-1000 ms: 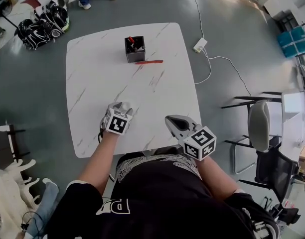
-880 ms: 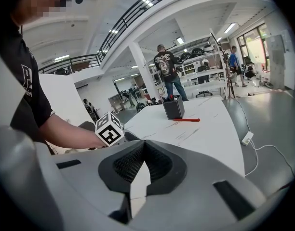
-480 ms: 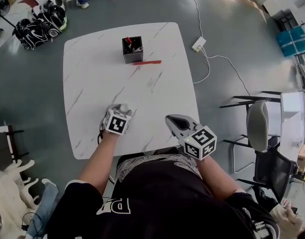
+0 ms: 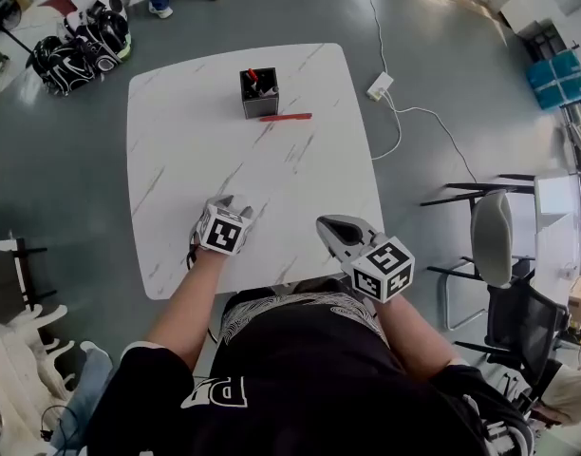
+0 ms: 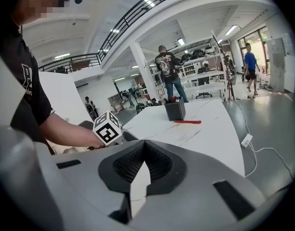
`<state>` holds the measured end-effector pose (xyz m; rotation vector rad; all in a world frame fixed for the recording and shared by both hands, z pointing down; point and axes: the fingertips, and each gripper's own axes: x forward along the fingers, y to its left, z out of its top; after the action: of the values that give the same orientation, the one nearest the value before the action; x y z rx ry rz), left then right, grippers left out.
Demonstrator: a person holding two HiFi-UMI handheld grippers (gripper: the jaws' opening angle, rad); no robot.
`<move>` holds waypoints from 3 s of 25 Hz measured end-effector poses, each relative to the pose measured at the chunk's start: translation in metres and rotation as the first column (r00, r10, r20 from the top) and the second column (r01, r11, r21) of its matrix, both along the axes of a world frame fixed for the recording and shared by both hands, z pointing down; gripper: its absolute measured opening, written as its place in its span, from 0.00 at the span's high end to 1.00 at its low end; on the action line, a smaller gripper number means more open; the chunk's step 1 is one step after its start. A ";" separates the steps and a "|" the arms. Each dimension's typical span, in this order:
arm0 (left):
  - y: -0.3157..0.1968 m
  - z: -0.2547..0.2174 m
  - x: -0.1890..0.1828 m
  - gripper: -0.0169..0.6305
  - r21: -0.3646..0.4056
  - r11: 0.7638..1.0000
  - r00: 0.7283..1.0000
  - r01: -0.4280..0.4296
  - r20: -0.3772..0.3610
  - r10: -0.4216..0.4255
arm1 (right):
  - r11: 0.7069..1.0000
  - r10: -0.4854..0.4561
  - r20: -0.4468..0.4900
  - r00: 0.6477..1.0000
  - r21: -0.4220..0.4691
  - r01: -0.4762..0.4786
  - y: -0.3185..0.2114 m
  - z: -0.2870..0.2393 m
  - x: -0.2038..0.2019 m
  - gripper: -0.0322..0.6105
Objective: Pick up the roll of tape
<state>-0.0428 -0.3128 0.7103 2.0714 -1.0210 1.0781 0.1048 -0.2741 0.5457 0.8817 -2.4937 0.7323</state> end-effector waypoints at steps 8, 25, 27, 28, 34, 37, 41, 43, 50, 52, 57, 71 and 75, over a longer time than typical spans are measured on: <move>0.015 -0.039 -0.018 0.65 0.066 0.998 0.999 -0.015 -0.033 0.017 | 0.999 -0.012 0.007 1.000 0.034 0.011 0.021 -0.016 -0.026 0.94; 0.074 -0.142 -0.044 0.65 0.240 0.970 0.979 -0.042 -0.185 0.088 | 0.990 -0.002 0.001 1.000 0.138 0.002 0.065 -0.047 -0.077 0.94; 0.083 -0.153 -0.050 0.65 0.258 0.966 0.974 -0.035 -0.207 0.090 | 0.987 0.004 0.007 1.000 0.161 -0.005 0.070 -0.053 -0.083 0.94; 0.088 -0.159 -0.053 0.65 0.266 0.963 0.971 -0.030 -0.220 0.091 | 0.985 0.007 0.011 1.000 0.171 -0.009 0.072 -0.056 -0.085 0.94; 0.109 -0.191 -0.066 0.65 0.318 0.948 0.957 -0.027 -0.267 0.117 | 0.975 0.041 0.030 0.999 0.218 -0.047 0.085 -0.071 -0.099 0.94; 0.119 -0.202 -0.071 0.65 0.334 0.942 0.950 -0.027 -0.284 0.128 | 0.971 0.053 0.041 0.998 0.231 -0.061 0.093 -0.076 -0.106 0.94; 0.134 -0.214 -0.074 0.65 0.352 0.935 0.943 -0.032 -0.299 0.145 | 0.969 0.056 0.054 0.997 0.238 -0.068 0.105 -0.080 -0.114 0.94; 0.142 -0.220 -0.075 0.65 0.361 0.932 0.941 -0.039 -0.302 0.156 | 0.969 0.056 0.064 0.996 0.239 -0.069 0.111 -0.083 -0.118 0.94; 0.161 -0.224 -0.080 0.65 0.359 0.932 0.928 -0.046 -0.329 0.173 | 0.969 0.061 0.117 0.991 0.230 -0.087 0.124 -0.090 -0.128 0.94; 0.163 -0.224 -0.081 0.65 0.361 0.931 0.929 -0.045 -0.327 0.171 | 0.969 0.054 0.110 0.992 0.233 -0.078 0.126 -0.090 -0.128 0.94; 0.166 -0.236 -0.074 0.65 0.391 0.920 0.929 -0.030 -0.328 0.170 | 0.971 0.028 0.106 0.994 0.231 -0.052 0.126 -0.090 -0.123 0.94; 0.216 -0.257 -0.025 0.65 0.407 0.908 0.928 0.102 -0.367 0.060 | 0.964 -0.059 0.105 0.993 0.264 0.030 0.170 -0.112 -0.059 0.94; 0.236 -0.261 -0.002 0.65 0.414 0.903 0.931 0.114 -0.362 0.048 | 0.964 -0.058 0.108 0.992 0.264 0.028 0.189 -0.114 -0.031 0.94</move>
<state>-0.0446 -0.0766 0.4491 2.4678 -1.1682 0.4358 0.0733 -0.0853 0.4318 0.8928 -2.7481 0.4554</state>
